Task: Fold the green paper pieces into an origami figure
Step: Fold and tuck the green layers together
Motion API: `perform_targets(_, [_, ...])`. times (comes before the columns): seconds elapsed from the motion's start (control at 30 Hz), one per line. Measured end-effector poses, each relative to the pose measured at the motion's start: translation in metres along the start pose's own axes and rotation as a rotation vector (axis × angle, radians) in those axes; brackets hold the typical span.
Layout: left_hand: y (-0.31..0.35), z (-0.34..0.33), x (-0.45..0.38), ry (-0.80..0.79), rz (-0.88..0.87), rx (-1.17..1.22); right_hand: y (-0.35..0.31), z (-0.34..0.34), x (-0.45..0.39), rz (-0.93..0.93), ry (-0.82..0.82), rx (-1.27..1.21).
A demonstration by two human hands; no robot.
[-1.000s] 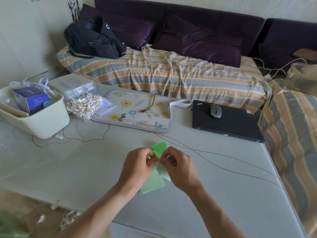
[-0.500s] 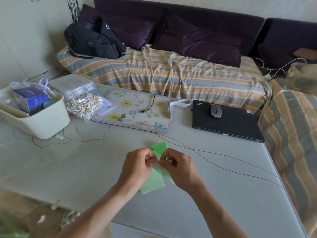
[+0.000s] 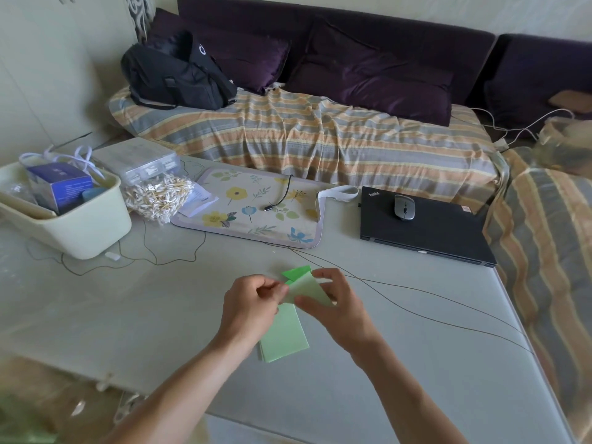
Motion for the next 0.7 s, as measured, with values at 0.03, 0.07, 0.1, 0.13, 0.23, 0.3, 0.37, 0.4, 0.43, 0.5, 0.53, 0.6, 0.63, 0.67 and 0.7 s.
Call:
perform_targets(0.03, [0.0003, 0.0002, -0.0002, -0.002, 0.029, 0.027, -0.0018, -0.0008, 0.0001, 0.084, 0.032, 0.058])
perform_targets(0.07, [0.0006, 0.0002, -0.0003, -0.006, 0.057, 0.055, -0.0043, -0.0016, 0.0008, 0.19, 0.056, 0.115])
perform_targets(0.1, [0.001, 0.0, -0.0004, -0.009, 0.083, 0.084, -0.0065, -0.0027, 0.0015, 0.296, 0.068, 0.173])
perform_targets(0.13, [0.0012, -0.0003, -0.0005, -0.013, 0.105, 0.115, -0.0076, -0.0041, 0.0018, 0.383, 0.071, 0.229])
perform_targets(0.23, [0.0016, -0.0018, -0.0007, -0.032, 0.154, 0.205, -0.0076, -0.0088, 0.0024, 0.458, 0.054, 0.346])
perform_targets(0.3, [0.0011, -0.0023, -0.0012, -0.056, 0.167, 0.227, -0.0067, -0.0098, 0.0022, 0.467, 0.073, 0.376])
perform_targets(0.37, [0.0016, -0.0025, -0.0008, -0.091, 0.179, 0.231, -0.0077, -0.0089, 0.0026, 0.488, 0.11, 0.359])
perform_targets(0.4, [0.0019, -0.0033, -0.0005, -0.111, 0.182, 0.233, -0.0085, -0.0079, 0.0029, 0.493, 0.133, 0.348])
perform_targets(0.43, [0.0027, -0.0043, 0.0004, -0.13, 0.181, 0.231, -0.0091, -0.0068, 0.0029, 0.488, 0.156, 0.342])
perform_targets(0.5, [0.0034, -0.0061, 0.0008, -0.142, 0.145, 0.166, -0.009, -0.0048, 0.0028, 0.435, 0.185, 0.321])
perform_targets(0.53, [0.004, -0.0063, 0.0009, -0.133, 0.111, 0.109, -0.0085, -0.0037, 0.0027, 0.4, 0.187, 0.305])
perform_targets(0.6, [0.0051, -0.0061, 0.0015, -0.11, 0.028, 0.02, -0.0066, -0.0015, 0.0014, 0.355, 0.184, 0.283])
perform_targets(0.63, [0.0052, -0.0056, 0.0019, -0.099, -0.019, -0.023, -0.0058, -0.0005, 0.0011, 0.343, 0.183, 0.282])
perform_targets(0.67, [0.0046, -0.0052, 0.0017, -0.083, -0.068, -0.071, -0.005, 0.0, 0.0008, 0.33, 0.177, 0.281])
perform_targets(0.7, [0.0043, -0.0049, 0.0015, -0.063, -0.116, -0.115, -0.0046, 0.0001, 0.0008, 0.318, 0.166, 0.281])
Point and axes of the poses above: each hand's wrist, its own x-axis away from the middle knuckle, its own z-axis out of the back of the hand, y = z × x, the point moved 2 cm from there along -x, towards the middle knuckle, and after that the axes turned 2 degrees about -y, right-handed, at the moved point
